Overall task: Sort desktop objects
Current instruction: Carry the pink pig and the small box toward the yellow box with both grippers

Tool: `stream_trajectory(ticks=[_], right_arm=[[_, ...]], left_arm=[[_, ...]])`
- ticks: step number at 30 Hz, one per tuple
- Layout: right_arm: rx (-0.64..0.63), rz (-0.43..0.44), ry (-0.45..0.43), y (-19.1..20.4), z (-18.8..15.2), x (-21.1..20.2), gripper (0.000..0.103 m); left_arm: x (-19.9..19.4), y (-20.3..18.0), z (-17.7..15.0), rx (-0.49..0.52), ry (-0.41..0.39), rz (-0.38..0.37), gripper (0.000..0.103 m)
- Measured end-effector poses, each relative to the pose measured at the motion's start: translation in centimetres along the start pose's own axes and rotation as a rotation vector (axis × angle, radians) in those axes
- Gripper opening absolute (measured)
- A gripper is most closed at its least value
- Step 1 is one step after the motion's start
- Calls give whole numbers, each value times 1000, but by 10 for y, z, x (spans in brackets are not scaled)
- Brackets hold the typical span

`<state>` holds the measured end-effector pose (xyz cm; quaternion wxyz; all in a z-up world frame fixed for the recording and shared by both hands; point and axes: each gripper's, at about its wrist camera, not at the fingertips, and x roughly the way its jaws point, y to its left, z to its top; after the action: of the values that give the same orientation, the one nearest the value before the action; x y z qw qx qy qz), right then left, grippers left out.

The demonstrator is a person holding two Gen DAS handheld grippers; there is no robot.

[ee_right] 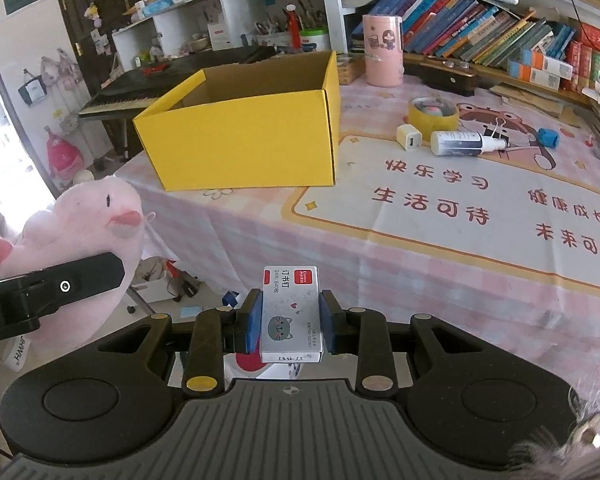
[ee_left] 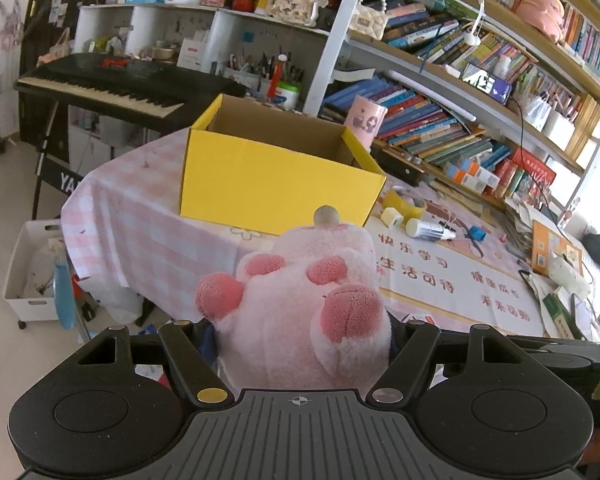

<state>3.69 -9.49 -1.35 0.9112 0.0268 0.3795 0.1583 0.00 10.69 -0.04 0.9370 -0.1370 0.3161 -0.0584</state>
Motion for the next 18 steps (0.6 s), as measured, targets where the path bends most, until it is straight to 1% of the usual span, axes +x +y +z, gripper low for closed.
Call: stream_trajectory(ticks=[18], right_arm=[[-2,6,5,7,3,6,28]], left_arm=[[4,4,3,9,8,-6,72]])
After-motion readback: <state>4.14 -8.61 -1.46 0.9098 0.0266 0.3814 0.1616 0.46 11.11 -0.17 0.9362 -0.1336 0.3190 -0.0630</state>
